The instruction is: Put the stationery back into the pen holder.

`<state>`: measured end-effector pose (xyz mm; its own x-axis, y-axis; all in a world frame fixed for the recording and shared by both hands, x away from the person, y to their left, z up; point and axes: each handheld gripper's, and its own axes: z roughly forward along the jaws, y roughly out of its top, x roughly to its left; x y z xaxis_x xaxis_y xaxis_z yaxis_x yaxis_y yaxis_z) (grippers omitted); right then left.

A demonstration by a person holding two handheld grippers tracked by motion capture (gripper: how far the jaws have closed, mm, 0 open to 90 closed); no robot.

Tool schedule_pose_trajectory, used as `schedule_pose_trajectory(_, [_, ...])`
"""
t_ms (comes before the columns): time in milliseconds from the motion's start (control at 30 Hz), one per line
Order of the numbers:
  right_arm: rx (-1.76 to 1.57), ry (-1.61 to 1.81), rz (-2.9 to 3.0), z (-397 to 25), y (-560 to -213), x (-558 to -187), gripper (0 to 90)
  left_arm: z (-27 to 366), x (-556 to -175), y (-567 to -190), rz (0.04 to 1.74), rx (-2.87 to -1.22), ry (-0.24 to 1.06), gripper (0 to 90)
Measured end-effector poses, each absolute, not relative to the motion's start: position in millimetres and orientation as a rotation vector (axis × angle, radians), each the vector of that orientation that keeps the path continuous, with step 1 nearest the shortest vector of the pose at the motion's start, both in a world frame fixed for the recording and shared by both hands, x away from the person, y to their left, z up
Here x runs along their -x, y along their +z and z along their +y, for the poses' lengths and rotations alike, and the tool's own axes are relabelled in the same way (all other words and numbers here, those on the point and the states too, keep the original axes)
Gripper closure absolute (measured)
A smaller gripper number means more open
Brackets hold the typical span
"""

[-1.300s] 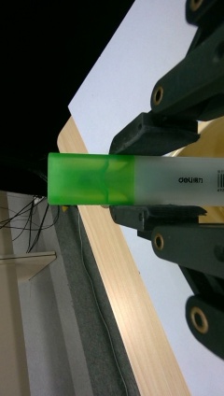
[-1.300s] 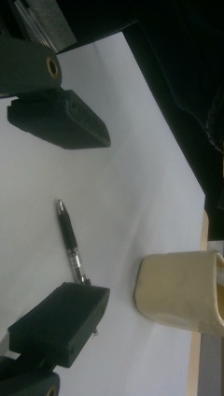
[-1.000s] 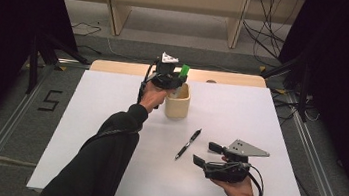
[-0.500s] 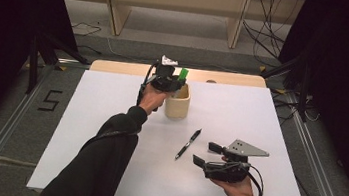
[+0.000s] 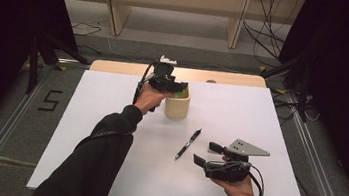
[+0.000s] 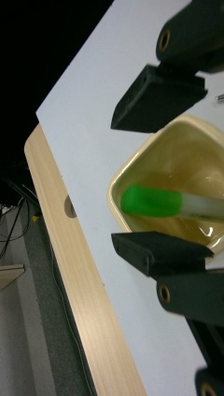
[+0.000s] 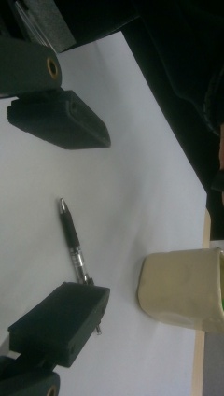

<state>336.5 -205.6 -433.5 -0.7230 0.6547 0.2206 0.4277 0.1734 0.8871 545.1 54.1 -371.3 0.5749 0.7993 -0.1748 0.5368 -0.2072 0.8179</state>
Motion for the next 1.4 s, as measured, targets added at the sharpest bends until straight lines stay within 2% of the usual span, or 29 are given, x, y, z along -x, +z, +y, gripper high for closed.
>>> schedule_pose_trajectory(233, [-1.065, 1.583, 2.211, -209, -432, -337, 24.1, 64, -525, -359, 1.06, -1.934, 0.334, 27.5])
schedule_pose_trajectory(500, [-1.088, 1.588, 2.183, -214, -431, -339, 24.0, 68, -498, -360, 1.04, -2.009, 0.279, 21.3])
schedule_pose_trajectory(967, [-1.111, 1.576, 2.162, -219, -432, -340, 24.0, 52, -454, -390, 0.986, -2.132, 0.239, 17.5])
schedule_pose_trajectory(1400, [-1.095, 1.558, 2.163, -219, -431, -339, 24.0, 36, -442, -415, 0.972, -2.245, 0.23, 16.2])
